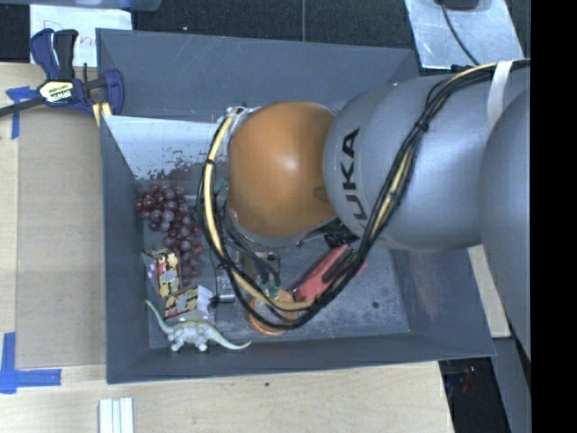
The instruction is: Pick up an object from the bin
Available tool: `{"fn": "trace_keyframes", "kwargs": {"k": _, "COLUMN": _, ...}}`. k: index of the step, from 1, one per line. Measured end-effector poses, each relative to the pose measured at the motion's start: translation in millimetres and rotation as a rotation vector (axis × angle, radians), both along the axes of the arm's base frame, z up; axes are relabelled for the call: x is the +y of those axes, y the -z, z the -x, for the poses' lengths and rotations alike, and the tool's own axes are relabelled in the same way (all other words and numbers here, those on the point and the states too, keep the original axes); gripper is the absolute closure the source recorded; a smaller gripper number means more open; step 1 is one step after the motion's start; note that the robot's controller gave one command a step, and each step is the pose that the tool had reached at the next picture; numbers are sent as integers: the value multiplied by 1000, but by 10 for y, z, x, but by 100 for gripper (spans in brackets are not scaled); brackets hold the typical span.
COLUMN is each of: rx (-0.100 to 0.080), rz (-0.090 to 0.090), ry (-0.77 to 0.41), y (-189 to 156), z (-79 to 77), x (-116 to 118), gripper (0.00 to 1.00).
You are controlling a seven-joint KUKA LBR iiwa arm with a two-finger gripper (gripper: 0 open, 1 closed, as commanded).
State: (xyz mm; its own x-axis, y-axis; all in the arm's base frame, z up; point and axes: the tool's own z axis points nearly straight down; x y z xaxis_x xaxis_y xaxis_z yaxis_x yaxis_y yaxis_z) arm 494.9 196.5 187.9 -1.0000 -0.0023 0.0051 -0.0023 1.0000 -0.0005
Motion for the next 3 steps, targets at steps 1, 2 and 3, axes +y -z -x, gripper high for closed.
{"fn": "trace_keyframes", "kwargs": {"k": 1, "rx": -7, "rz": -2, "ry": 3, "y": -36, "z": -21, "x": -8, "gripper": 0}}
{"fn": "trace_keyframes", "kwargs": {"k": 2, "rx": -10, "rz": -2, "ry": -141, "y": 561, "z": 46, "x": 47, "gripper": 0}}
{"fn": "trace_keyframes", "kwargs": {"k": 3, "rx": -15, "rz": -3, "ry": -317, "y": 697, "z": 103, "x": 122, "gripper": 0}}
